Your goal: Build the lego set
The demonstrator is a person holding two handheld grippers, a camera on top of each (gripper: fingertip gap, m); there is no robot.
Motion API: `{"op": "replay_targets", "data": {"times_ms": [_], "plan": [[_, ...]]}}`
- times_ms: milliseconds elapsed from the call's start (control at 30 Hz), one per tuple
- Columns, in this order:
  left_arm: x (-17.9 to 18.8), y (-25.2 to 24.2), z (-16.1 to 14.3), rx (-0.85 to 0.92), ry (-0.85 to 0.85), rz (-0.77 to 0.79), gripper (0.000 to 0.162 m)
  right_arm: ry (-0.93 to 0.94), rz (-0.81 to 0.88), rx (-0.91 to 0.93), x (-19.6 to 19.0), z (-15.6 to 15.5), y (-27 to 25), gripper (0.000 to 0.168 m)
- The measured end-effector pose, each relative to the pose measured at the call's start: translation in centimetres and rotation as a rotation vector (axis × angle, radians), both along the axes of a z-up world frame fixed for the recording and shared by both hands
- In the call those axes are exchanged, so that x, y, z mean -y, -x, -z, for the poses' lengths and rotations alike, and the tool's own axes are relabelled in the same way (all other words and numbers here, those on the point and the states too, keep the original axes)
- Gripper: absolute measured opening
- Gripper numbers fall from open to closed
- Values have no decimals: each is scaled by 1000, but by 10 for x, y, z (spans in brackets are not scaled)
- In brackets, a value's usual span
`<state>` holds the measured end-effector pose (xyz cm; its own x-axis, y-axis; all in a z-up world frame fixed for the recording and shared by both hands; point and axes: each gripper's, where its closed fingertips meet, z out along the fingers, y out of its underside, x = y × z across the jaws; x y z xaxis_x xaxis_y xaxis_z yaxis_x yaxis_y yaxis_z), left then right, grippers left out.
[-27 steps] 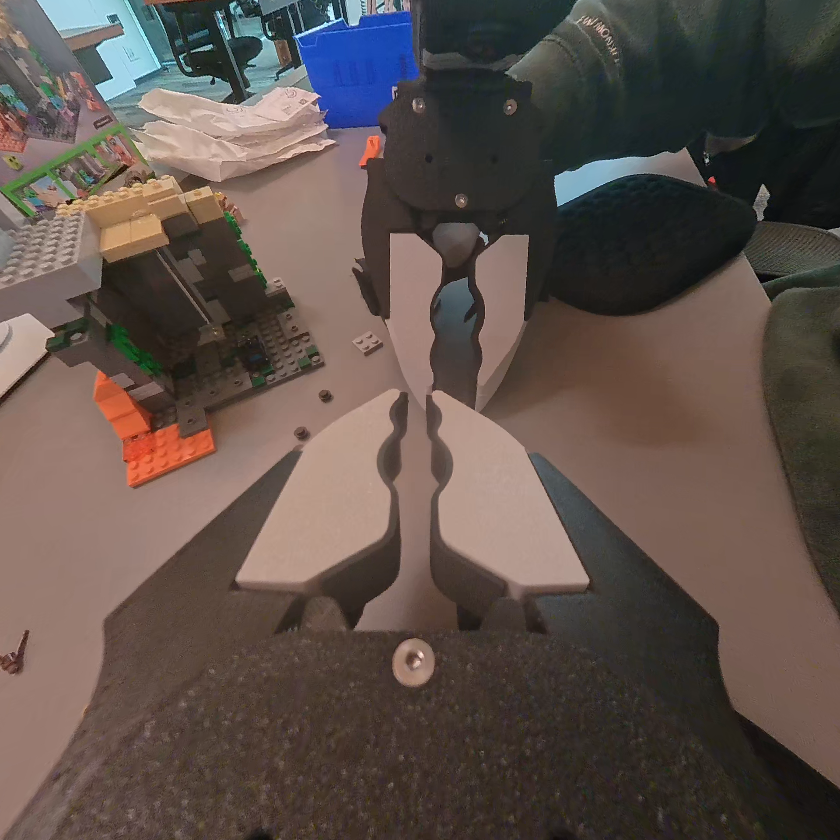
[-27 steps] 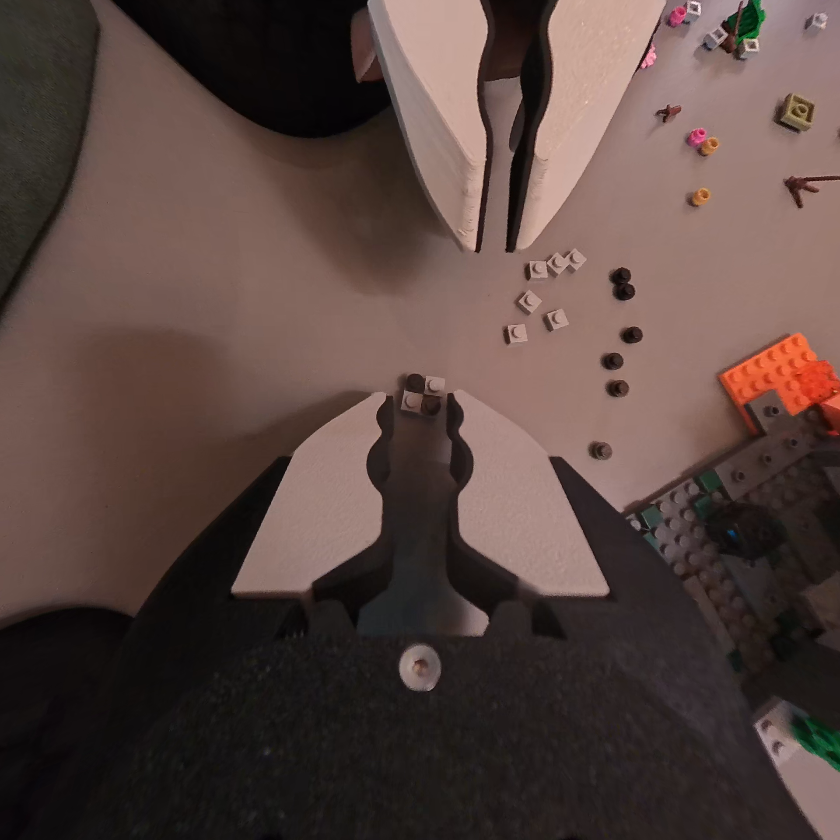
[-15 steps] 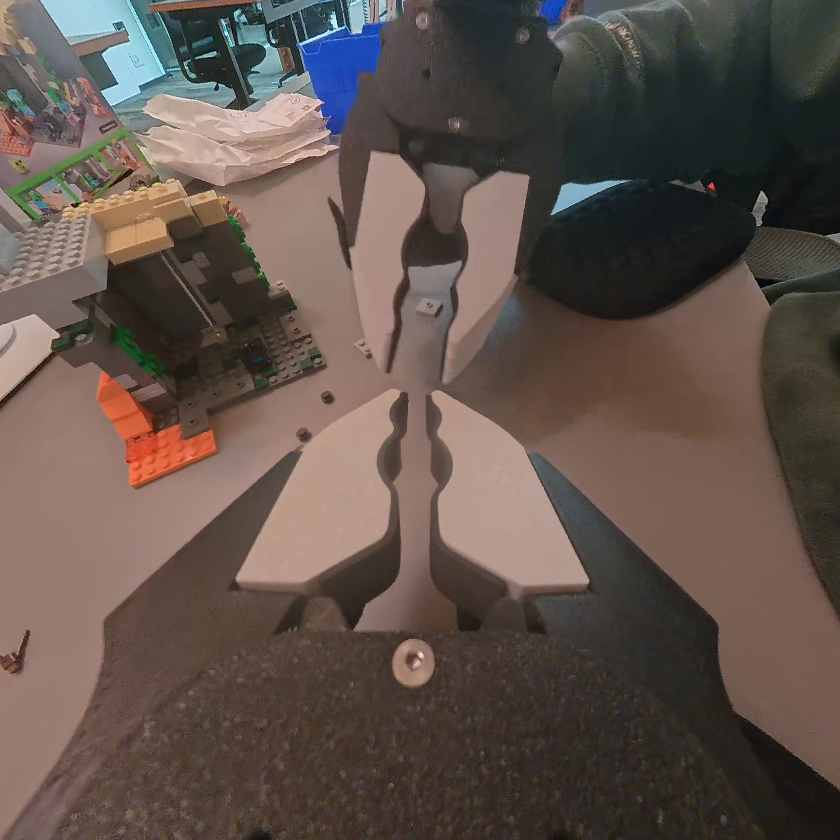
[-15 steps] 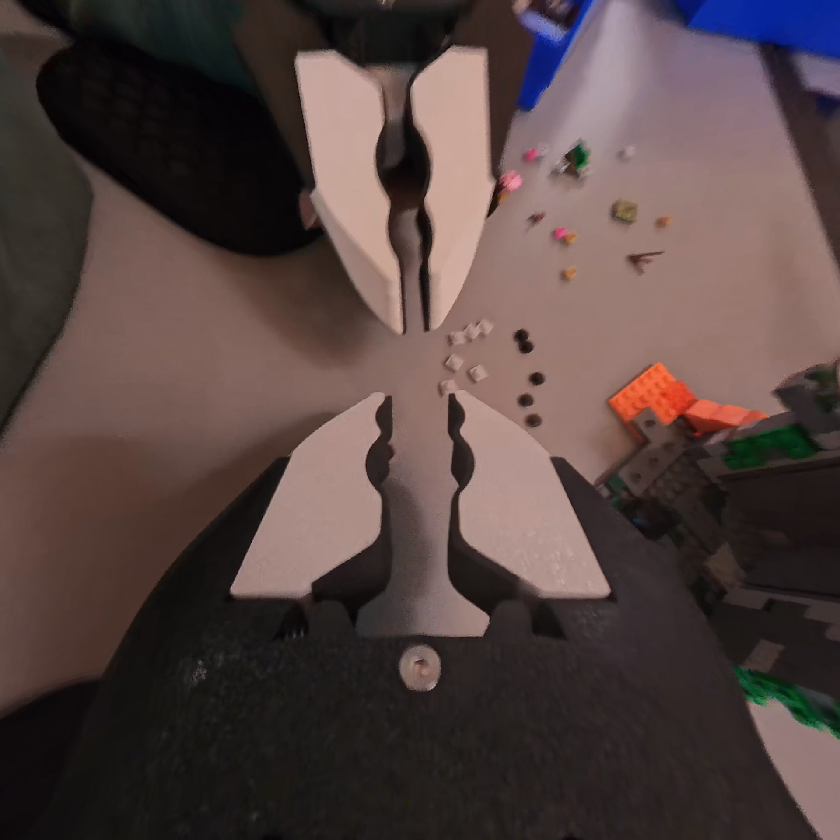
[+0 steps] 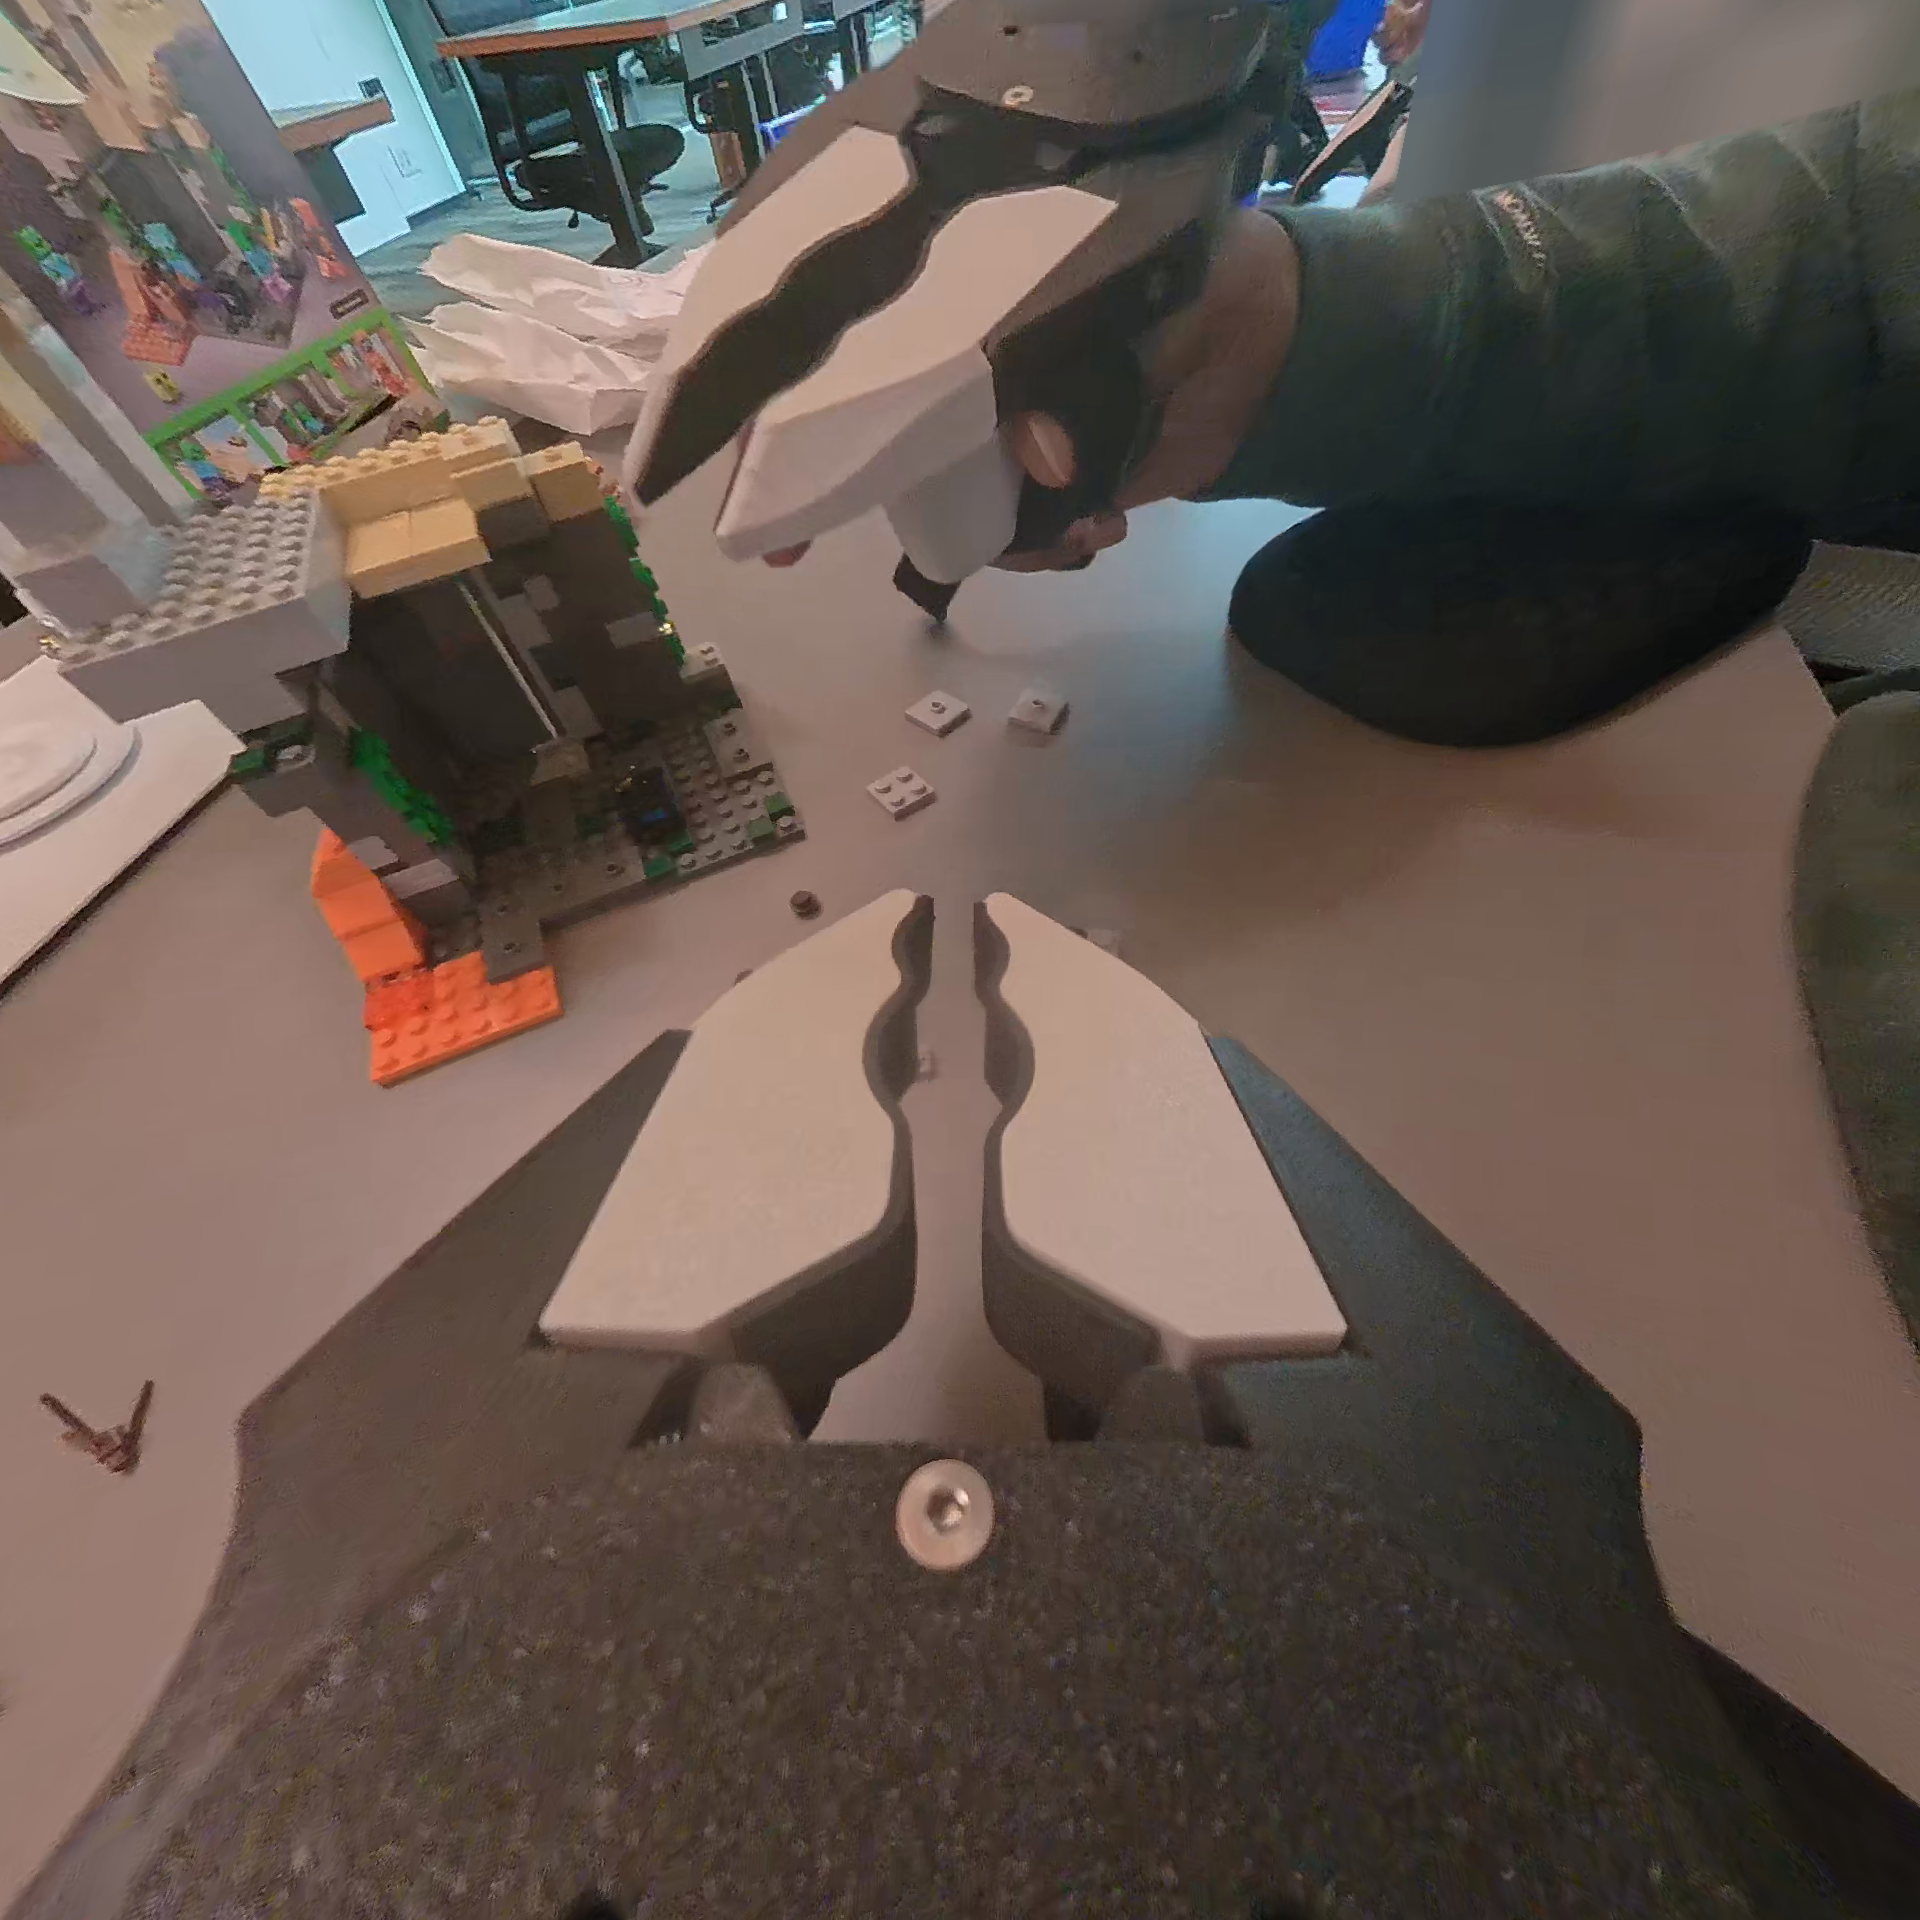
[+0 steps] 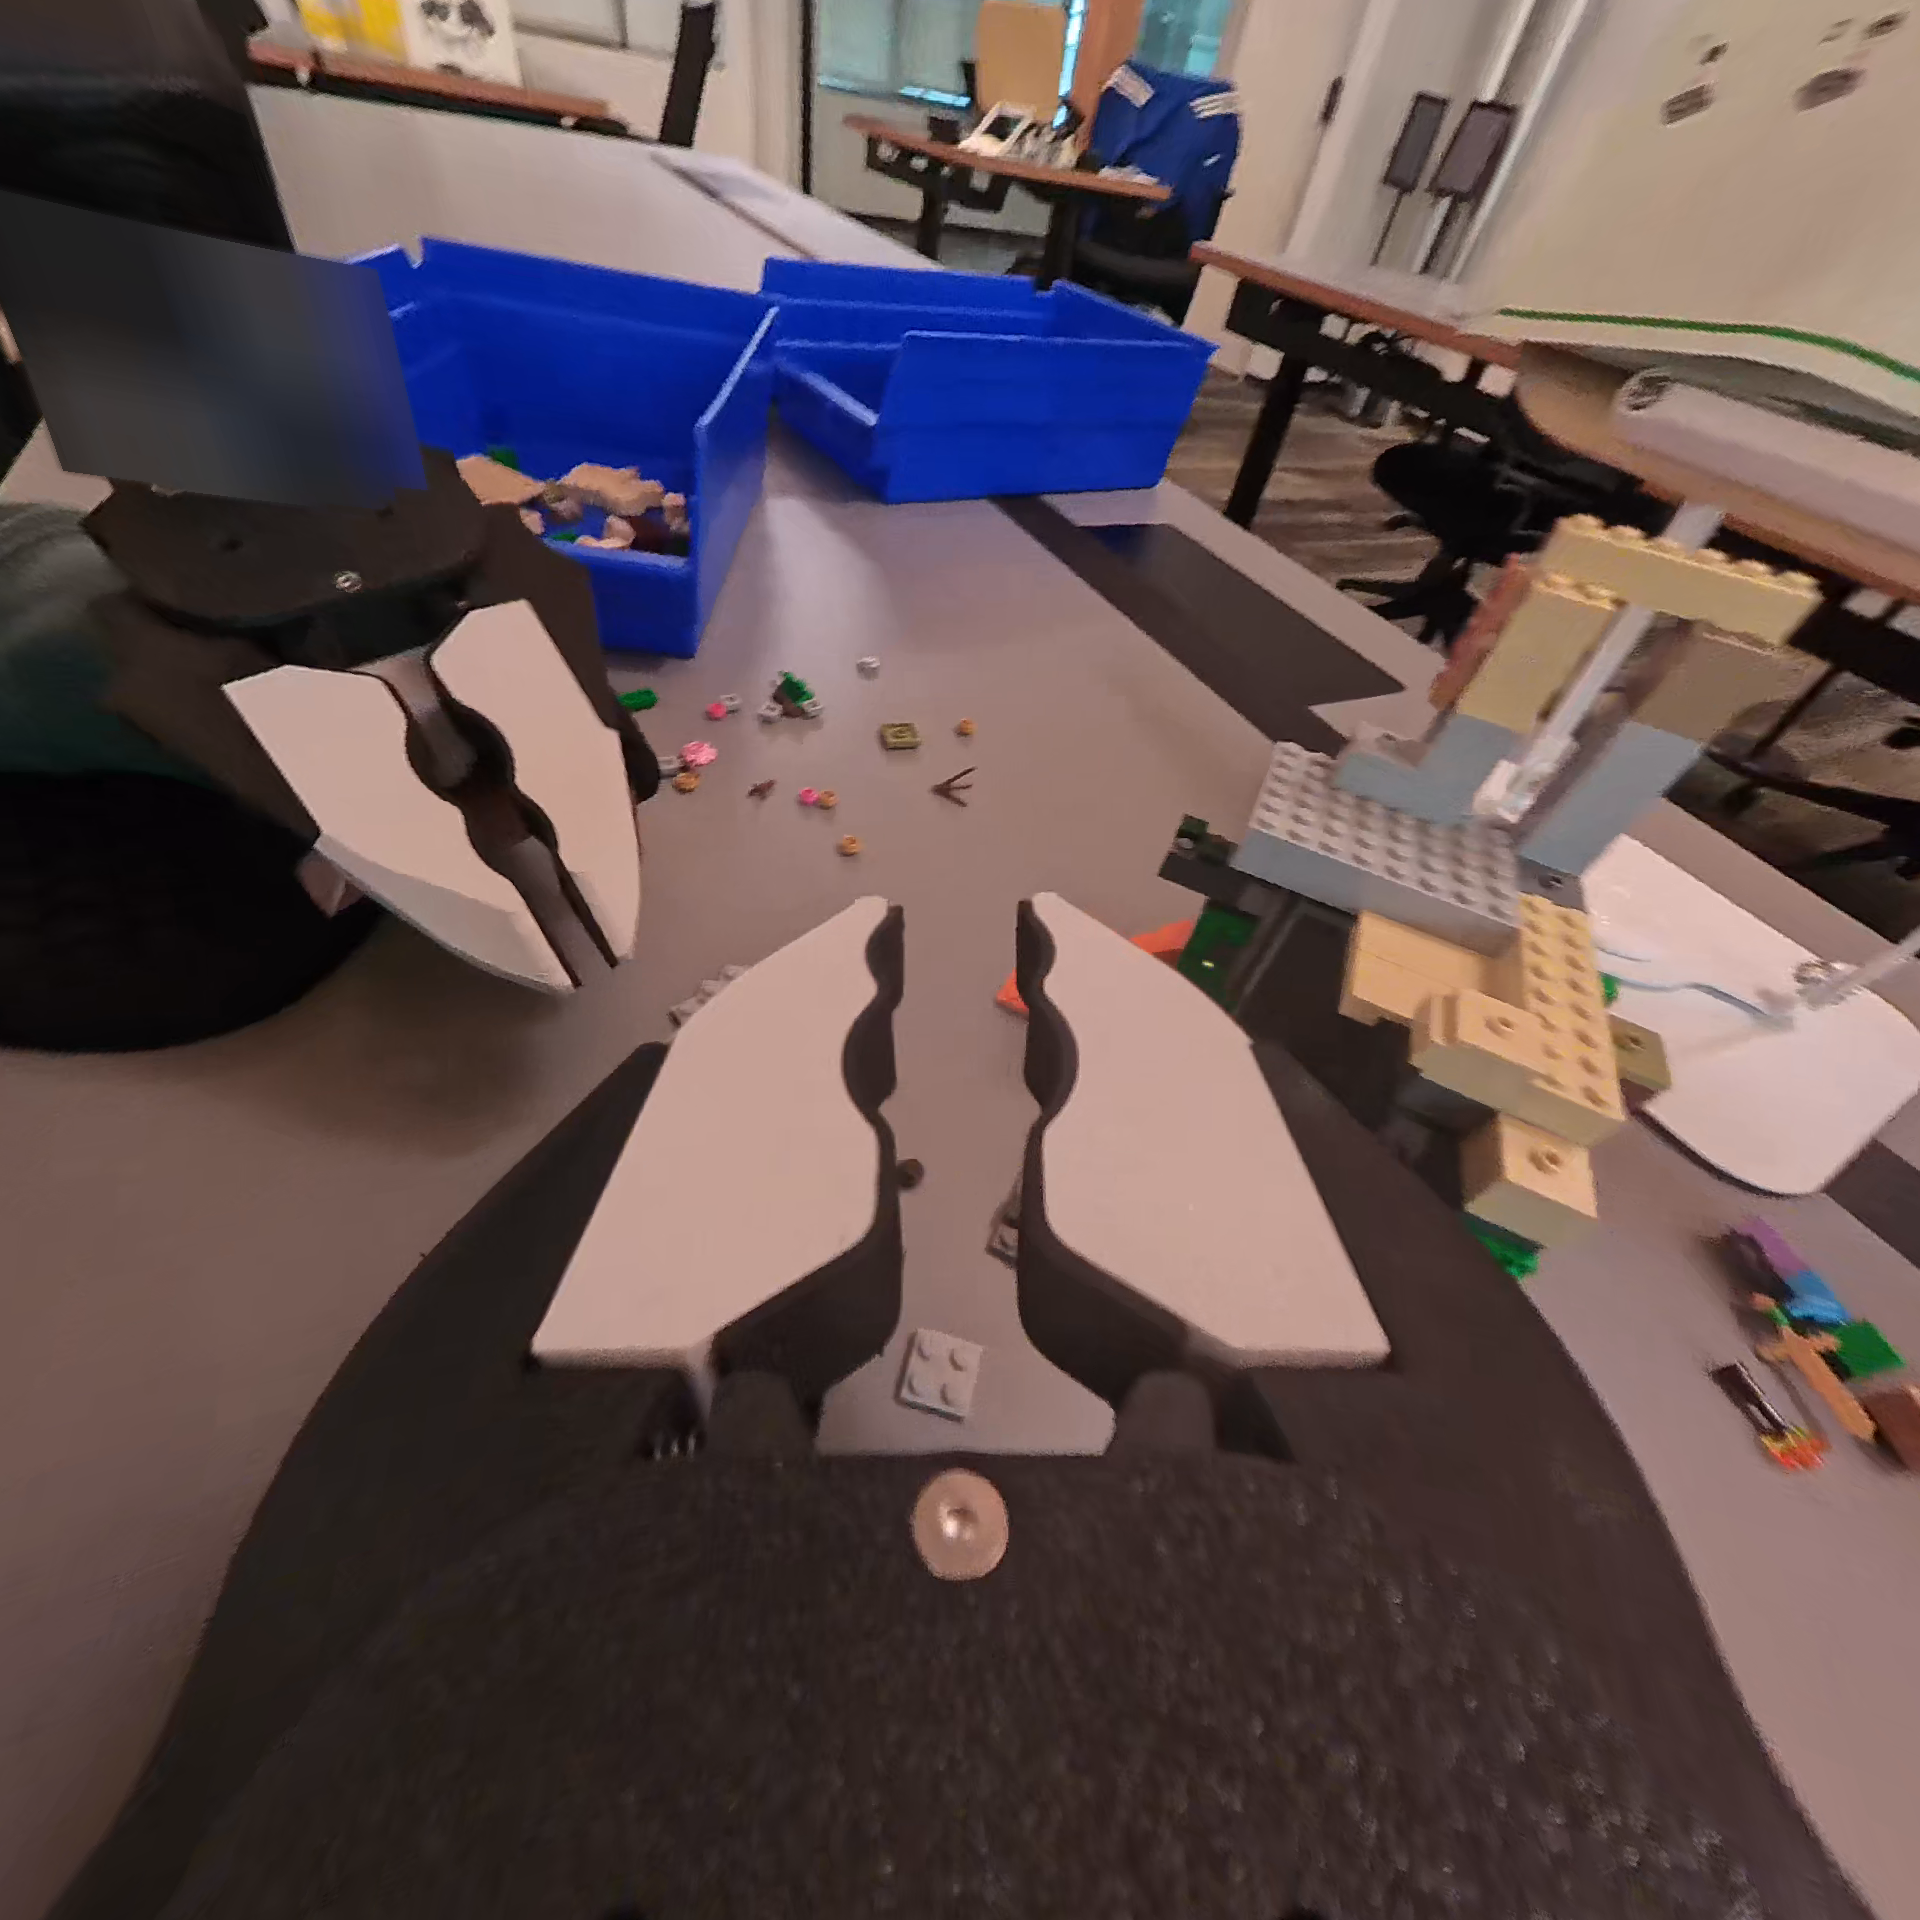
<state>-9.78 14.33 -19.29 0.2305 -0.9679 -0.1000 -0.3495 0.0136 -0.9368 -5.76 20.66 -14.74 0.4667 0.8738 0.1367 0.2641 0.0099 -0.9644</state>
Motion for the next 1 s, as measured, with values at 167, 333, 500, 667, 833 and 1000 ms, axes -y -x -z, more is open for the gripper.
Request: {"op": "replay_targets", "data": {"times_ms": [167, 333, 500, 667, 833, 1000], "plan": [[-11, 6, -2, 18, -2, -47, 5, -2, 38, -36, -4, 2, -9, 14], [-22, 13, -7, 56, -2, -94, 0, -38, 51, -37, -5, 0, -12, 1], [-25, 15, -8, 66, -4, -108, 0, -42, 62, -44, -7, 0, -16, 0], [-31, 19, -8, 54, -42, -151, 0, -23, 63, -33, -10, 6, -17, 0], [-46, 29, 1, -13, -64, -234, 0, -11, 58, 21, -10, 15, -16, 0], [-50, 33, 8, -34, -15, -252, 2, 10, 42, 101, -9, 26, -19, 0]]}}
